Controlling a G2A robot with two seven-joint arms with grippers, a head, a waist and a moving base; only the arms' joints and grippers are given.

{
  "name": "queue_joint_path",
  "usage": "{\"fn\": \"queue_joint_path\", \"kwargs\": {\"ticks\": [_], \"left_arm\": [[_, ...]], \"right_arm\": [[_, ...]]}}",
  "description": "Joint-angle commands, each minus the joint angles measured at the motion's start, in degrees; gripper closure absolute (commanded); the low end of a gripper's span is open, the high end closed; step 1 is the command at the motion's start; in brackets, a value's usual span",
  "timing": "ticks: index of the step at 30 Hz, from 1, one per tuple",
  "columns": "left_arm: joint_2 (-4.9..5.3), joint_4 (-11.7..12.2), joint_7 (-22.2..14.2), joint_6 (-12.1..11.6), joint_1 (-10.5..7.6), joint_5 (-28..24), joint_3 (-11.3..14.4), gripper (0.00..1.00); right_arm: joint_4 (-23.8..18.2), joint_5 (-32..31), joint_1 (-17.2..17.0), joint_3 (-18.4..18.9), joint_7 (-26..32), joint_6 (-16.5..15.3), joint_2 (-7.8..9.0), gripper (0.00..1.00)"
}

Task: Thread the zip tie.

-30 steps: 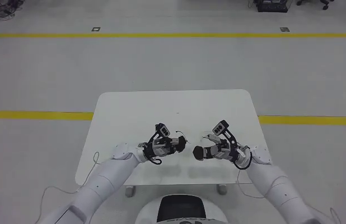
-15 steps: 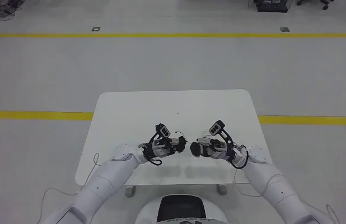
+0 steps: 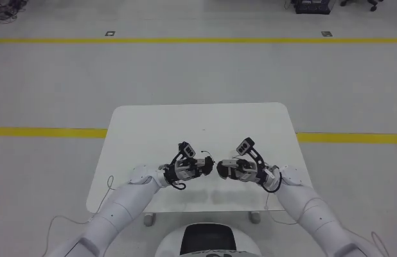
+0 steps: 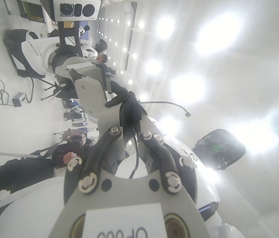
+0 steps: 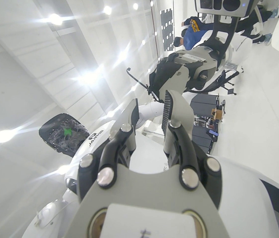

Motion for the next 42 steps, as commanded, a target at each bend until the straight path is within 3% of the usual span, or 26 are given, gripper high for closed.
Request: {"fn": "queue_joint_path", "kwargs": {"ticks": [1, 10, 26, 34, 42], "left_arm": [[0.0, 0.0, 0.0, 0.0, 0.0, 0.0, 0.0, 1.0], [0.0, 0.0, 0.0, 0.0, 0.0, 0.0, 0.0, 1.0], [0.0, 0.0, 0.0, 0.0, 0.0, 0.0, 0.0, 1.0], [0.0, 0.0, 0.0, 0.0, 0.0, 0.0, 0.0, 1.0], [0.0, 0.0, 0.0, 0.0, 0.0, 0.0, 0.0, 1.0]], "right_arm": [[0.22, 0.05, 0.27, -0.28, 0.0, -0.08, -0.09, 0.81], [1.12, 0.53, 1.07, -1.01, 0.0, -0.57, -0.42, 0.94], [2.45, 0.4, 2.33, -1.58, 0.0, -0.77, -1.02, 0.88], [3.37, 0.13, 2.84, -1.74, 0.0, -0.8, -1.35, 1.0], [4.57, -0.24, 2.95, -1.41, 0.0, -0.8, -1.6, 1.0]]}}
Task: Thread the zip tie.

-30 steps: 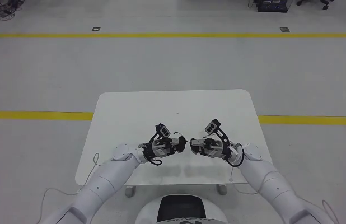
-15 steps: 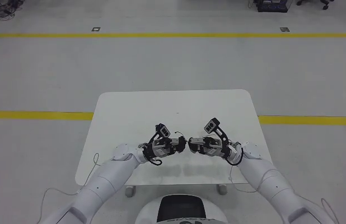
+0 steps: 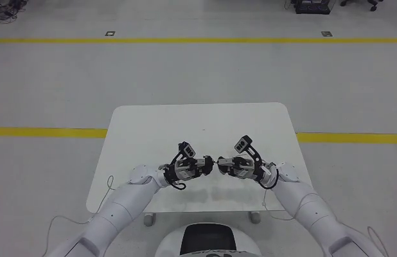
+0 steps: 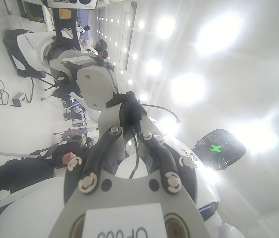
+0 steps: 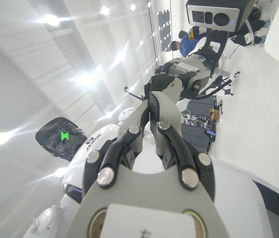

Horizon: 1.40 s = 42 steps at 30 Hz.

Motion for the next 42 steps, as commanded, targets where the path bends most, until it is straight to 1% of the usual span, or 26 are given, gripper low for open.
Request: {"fn": "queue_joint_path", "kwargs": {"ticks": [1, 27, 42], "left_arm": [[0.0, 0.0, 0.0, 0.0, 0.0, 0.0, 0.0, 1.0], [0.0, 0.0, 0.0, 0.0, 0.0, 0.0, 0.0, 1.0], [0.0, 0.0, 0.0, 0.0, 0.0, 0.0, 0.0, 1.0]], "right_arm": [[0.23, 0.1, 0.05, 0.03, 0.0, 0.0, -0.06, 1.0], [2.29, -0.06, 0.47, 0.43, 0.0, 0.36, -0.25, 1.0], [4.89, -0.93, 1.57, 0.08, 0.0, 0.0, -0.85, 1.0]]}}
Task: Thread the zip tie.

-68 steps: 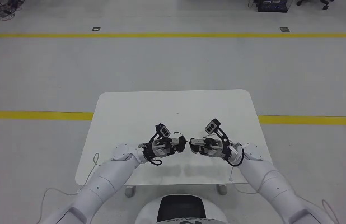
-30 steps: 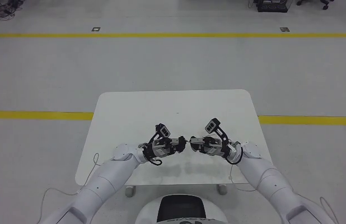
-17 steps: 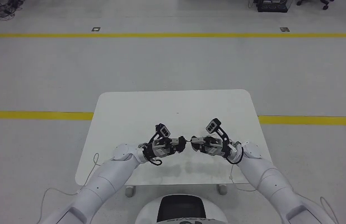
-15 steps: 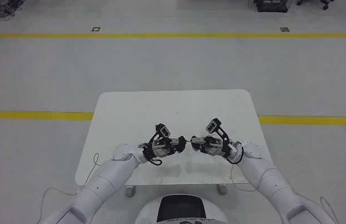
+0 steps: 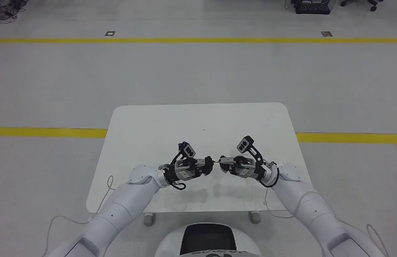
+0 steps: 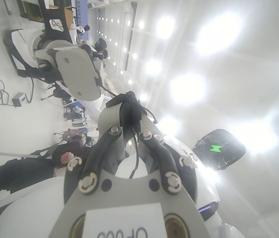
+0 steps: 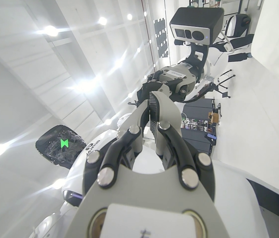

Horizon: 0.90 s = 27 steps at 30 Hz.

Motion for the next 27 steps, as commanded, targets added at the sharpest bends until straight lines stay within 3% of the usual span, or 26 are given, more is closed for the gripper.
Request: {"fn": "queue_joint_path", "kwargs": {"ticks": [1, 27], "left_arm": [[0.0, 0.0, 0.0, 0.0, 0.0, 0.0, 0.0, 1.0], [0.0, 0.0, 0.0, 0.0, 0.0, 0.0, 0.0, 1.0]], "right_arm": [[0.28, -0.11, 0.09, -0.01, 0.0, -0.07, -0.11, 1.0], [3.97, -2.96, 0.73, 1.37, 0.0, -0.07, -1.62, 1.0]]}}
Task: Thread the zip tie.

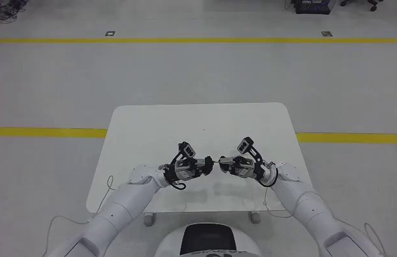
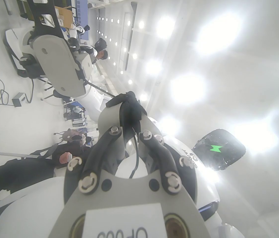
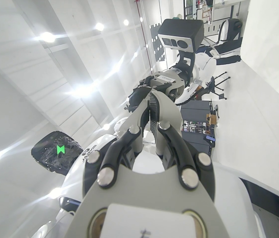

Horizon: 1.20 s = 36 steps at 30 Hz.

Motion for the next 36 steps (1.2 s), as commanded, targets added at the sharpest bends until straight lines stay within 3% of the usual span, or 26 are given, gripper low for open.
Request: {"fn": "queue_joint_path", "kwargs": {"ticks": [1, 16, 36], "left_arm": [[0.0, 0.0, 0.0, 0.0, 0.0, 0.0, 0.0, 1.0], [0.0, 0.0, 0.0, 0.0, 0.0, 0.0, 0.0, 1.0], [0.0, 0.0, 0.0, 0.0, 0.0, 0.0, 0.0, 1.0]], "right_arm": [[0.24, -0.5, 0.07, -0.02, 0.0, 0.0, -0.1, 1.0], [0.99, -3.49, 0.3, 0.19, -0.54, 0.0, -0.67, 1.0], [-1.8, -10.22, -0.99, 1.4, -2.76, 0.0, -0.69, 1.0]]}}
